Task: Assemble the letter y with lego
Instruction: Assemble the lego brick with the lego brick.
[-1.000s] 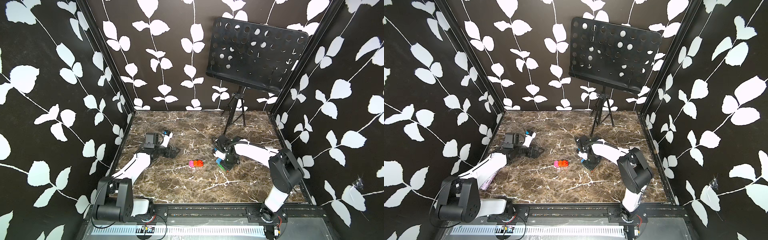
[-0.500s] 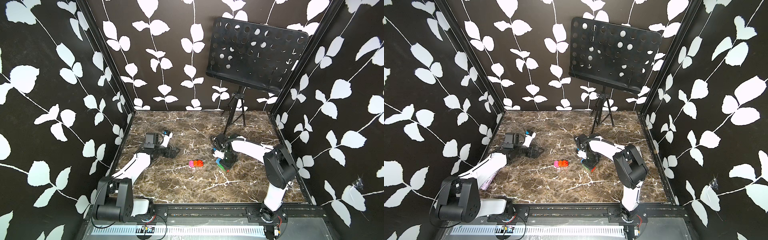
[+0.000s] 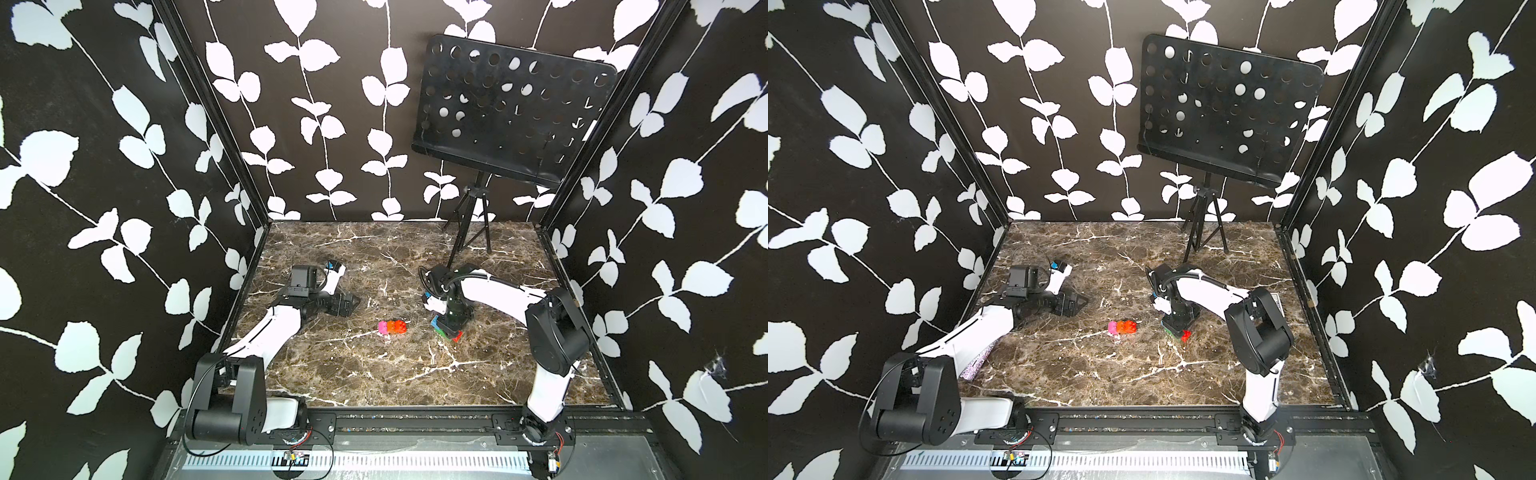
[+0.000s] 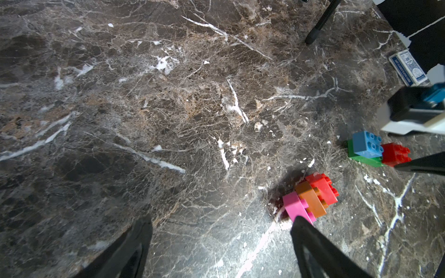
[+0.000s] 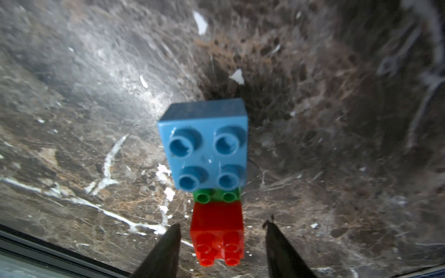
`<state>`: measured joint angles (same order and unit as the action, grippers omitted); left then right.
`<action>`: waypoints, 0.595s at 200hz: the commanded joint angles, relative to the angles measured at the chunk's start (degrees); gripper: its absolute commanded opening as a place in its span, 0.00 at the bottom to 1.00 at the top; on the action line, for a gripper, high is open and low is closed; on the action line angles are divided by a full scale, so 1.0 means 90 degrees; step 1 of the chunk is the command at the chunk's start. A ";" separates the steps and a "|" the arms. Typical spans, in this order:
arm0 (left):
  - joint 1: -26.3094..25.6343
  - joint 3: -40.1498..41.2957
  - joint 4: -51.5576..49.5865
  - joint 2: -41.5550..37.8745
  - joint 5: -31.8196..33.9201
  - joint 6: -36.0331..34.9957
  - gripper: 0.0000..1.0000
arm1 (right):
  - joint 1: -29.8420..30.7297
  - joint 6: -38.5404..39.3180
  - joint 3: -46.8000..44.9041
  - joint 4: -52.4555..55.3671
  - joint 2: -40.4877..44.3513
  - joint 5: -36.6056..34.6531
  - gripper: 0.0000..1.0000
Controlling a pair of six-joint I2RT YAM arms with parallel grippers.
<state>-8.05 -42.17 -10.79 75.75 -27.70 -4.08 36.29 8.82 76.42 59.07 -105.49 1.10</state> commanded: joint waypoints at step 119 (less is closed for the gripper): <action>-0.0927 -0.0749 -0.1626 0.0882 -0.1417 0.1896 0.68 | -0.0048 -0.4021 -0.1911 -0.3914 0.3020 0.1432 0.61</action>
<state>-14.15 -49.84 -20.93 82.17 -35.99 7.60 36.21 -16.67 63.81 37.10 -80.27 9.93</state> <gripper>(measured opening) 0.704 0.618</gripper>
